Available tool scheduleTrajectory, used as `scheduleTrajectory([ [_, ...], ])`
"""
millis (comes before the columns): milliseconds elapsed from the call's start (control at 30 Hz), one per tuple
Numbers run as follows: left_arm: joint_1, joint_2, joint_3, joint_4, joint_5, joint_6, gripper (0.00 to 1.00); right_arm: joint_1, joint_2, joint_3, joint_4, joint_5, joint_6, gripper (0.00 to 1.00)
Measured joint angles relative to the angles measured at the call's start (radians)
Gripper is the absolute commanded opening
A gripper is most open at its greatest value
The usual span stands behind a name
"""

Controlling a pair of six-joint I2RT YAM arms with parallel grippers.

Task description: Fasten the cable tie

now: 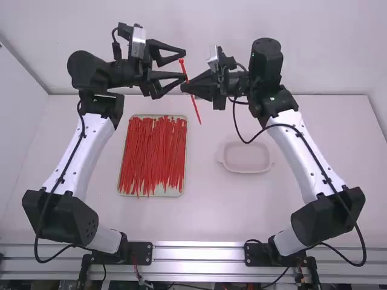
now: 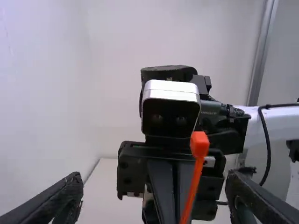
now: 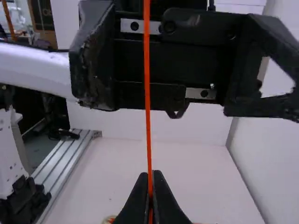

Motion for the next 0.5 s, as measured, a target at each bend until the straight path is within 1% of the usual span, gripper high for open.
scheduleTrajectory([
  [33,0.000,0.000,0.000,0.002,-0.001,-0.002,0.71,0.000,0.000,0.000,0.000,0.000,0.004,0.00],
  [67,0.000,0.000,0.000,0.006,-0.005,-0.016,0.66,0.000,0.000,0.000,0.000,0.000,0.011,0.00],
  [200,0.001,0.000,0.000,0.006,-0.025,-0.048,0.46,0.000,0.000,0.000,0.001,0.000,0.026,0.00],
  [233,-0.003,0.000,0.000,0.006,-0.031,-0.056,0.35,0.000,0.000,0.000,0.001,0.000,0.027,0.00],
  [267,-0.003,0.000,0.000,0.006,-0.031,-0.056,0.35,0.000,0.000,0.000,0.001,0.000,0.027,0.00],
  [300,-0.004,0.000,0.000,0.006,-0.037,-0.058,0.31,0.000,0.000,0.000,0.002,0.000,0.030,0.00],
  [333,-0.006,0.000,0.000,0.006,-0.039,-0.063,0.22,0.000,0.000,0.000,0.003,0.001,0.032,0.00],
  [367,-0.007,0.000,0.000,0.007,-0.041,-0.066,0.18,0.000,0.000,0.000,0.003,0.006,0.033,0.00],
  [433,-0.008,0.000,0.000,0.011,-0.041,-0.068,0.18,0.000,0.000,0.000,0.003,0.012,0.036,0.00],
  [500,-0.008,0.000,0.000,0.011,-0.042,-0.069,0.24,0.000,0.000,0.000,0.006,0.020,0.036,0.00],
])
